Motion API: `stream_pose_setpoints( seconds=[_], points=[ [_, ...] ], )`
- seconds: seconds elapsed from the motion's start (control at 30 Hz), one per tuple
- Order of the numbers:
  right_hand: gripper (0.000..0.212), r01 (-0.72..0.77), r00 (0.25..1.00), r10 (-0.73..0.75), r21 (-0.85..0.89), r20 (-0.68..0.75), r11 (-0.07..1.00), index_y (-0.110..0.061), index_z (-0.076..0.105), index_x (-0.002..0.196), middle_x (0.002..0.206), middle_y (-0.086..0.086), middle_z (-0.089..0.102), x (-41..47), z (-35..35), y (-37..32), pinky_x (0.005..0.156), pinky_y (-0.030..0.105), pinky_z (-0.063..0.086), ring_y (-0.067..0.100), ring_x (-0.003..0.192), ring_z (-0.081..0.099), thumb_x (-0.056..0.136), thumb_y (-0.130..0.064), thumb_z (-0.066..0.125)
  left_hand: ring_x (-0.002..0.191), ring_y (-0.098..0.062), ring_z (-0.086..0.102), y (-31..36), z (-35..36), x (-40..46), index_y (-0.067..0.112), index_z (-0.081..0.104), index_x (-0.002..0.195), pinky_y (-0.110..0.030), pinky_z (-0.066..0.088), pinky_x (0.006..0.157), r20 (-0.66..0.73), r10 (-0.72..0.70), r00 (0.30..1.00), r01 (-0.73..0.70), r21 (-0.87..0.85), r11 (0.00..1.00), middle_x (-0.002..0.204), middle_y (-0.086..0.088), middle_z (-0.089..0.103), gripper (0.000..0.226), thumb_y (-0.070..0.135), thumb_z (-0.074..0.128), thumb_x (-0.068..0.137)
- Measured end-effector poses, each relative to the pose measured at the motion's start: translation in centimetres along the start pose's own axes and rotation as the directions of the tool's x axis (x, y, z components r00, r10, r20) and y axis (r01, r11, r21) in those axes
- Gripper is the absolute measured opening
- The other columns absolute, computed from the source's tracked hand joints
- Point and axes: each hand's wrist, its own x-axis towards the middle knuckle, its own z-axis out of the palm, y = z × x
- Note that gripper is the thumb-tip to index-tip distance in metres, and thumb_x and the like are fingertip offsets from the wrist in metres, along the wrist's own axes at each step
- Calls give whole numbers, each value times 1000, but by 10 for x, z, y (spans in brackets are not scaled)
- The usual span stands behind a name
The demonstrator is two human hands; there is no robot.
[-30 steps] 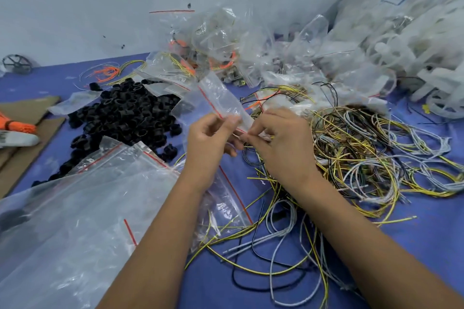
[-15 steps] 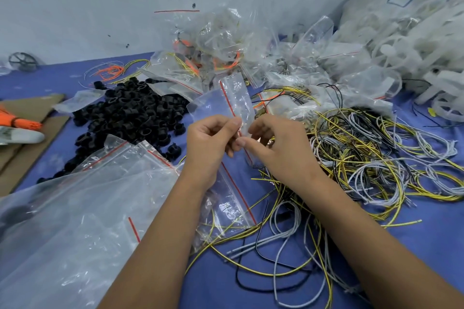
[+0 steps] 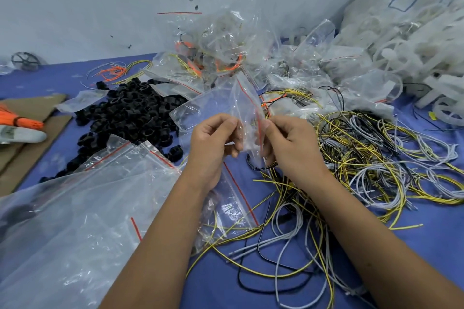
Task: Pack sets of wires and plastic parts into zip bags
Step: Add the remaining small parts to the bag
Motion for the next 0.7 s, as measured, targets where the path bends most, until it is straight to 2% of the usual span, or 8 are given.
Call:
stream_pose_setpoints(
  seconds=[0.1,0.17,0.23,0.3,0.4,0.53,0.6,0.7],
  points=[
    [37,-32,991,37,43,-128,999,-12,62,74,61,10,66,2,-5,-2,45,33,47,21,44,60,106,-31,54,47,-14,49,2,-5,2,21,66,62,-21,35,42,-86,43,995,-40,30,999,62,-2,59,28,14,58,89],
    [24,-18,996,20,32,-90,999,-21,65,88,76,7,69,0,-3,-6,53,42,53,26,59,64,98,-42,62,46,-14,50,1,-4,2,23,67,62,-21,37,42,-62,64,996,-58,93,994,61,-1,61,30,15,60,90],
    [33,14,1000,-15,-74,-21,997,-23,63,100,82,-1,70,-4,1,-7,64,42,57,21,70,68,86,-50,73,46,-15,51,-1,-1,0,23,68,64,-21,38,43,2,52,999,-52,117,992,60,-3,61,29,16,62,91],
    [28,30,999,-31,-92,-12,995,-21,63,102,84,-3,72,-6,5,-7,67,45,59,18,72,71,87,-39,78,48,-16,51,-2,-1,-1,19,68,67,-21,39,44,55,40,998,-46,108,993,62,-5,60,26,15,62,92],
    [4,59,995,-65,-76,-82,995,-15,66,95,77,-3,74,-3,5,-3,65,44,58,15,66,71,93,-11,66,48,-15,51,-1,-3,-1,17,67,68,-20,39,44,64,34,997,-39,72,997,63,-4,63,24,14,64,92],
    [18,3,978,-27,-113,-207,994,-12,65,95,75,0,74,1,1,0,64,48,59,21,64,72,92,0,52,47,-14,46,4,-2,-1,15,63,66,-19,35,43,51,-7,999,11,-70,997,60,-3,59,23,13,62,88],
    [21,-23,962,25,11,-271,1000,-16,61,94,75,4,72,2,0,-2,57,41,58,24,59,71,95,1,48,47,-13,45,10,-3,-2,17,62,64,-18,33,41,81,-53,995,69,-204,977,60,-2,57,23,12,60,86],
    [23,-62,961,189,508,-202,859,-13,59,97,71,6,67,8,-4,-9,54,29,54,17,54,67,103,5,45,41,-9,44,31,0,-7,16,60,63,-14,33,35,238,-47,970,136,-373,918,57,-1,55,21,8,67,81]
  ],
)
